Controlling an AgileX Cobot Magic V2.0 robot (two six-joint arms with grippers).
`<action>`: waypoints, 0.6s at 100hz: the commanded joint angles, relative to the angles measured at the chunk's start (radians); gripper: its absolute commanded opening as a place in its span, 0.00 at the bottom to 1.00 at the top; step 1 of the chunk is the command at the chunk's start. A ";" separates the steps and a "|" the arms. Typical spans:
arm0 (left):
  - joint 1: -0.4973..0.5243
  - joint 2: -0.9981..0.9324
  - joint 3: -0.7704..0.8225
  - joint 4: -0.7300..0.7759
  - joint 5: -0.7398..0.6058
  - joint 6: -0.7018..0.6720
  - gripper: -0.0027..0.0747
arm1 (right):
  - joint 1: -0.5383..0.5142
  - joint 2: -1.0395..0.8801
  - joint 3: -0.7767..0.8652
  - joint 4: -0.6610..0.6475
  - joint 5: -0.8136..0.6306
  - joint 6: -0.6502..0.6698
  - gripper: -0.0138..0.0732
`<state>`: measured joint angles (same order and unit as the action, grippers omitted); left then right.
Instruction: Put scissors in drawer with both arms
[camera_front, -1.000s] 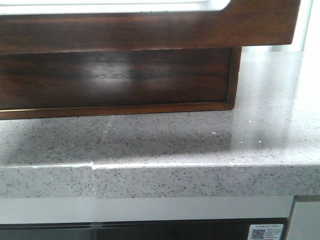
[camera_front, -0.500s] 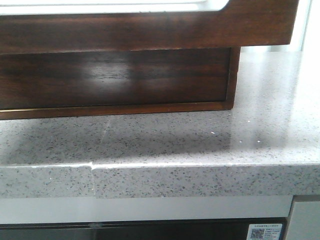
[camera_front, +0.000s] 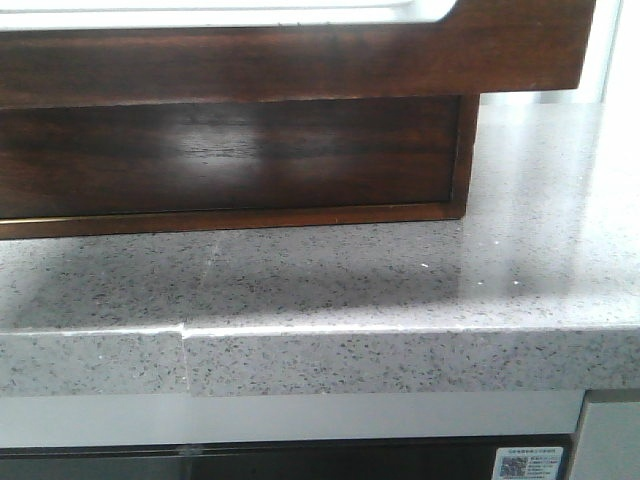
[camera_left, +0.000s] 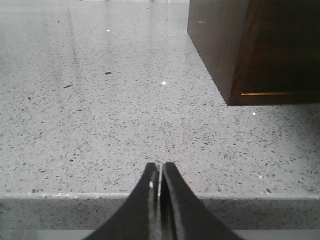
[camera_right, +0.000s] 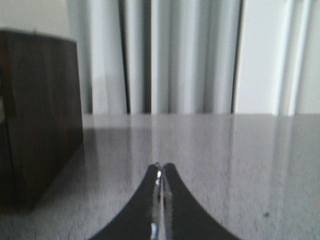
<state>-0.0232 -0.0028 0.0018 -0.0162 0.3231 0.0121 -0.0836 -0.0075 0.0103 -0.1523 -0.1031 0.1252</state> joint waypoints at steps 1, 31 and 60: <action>0.003 -0.031 0.019 -0.009 -0.071 0.002 0.01 | -0.015 0.009 0.025 0.025 -0.064 0.003 0.09; 0.003 -0.031 0.019 -0.009 -0.074 0.002 0.01 | -0.030 -0.001 0.029 0.103 0.143 -0.117 0.09; 0.003 -0.031 0.019 -0.009 -0.075 0.002 0.01 | -0.030 -0.020 0.029 0.123 0.426 -0.177 0.09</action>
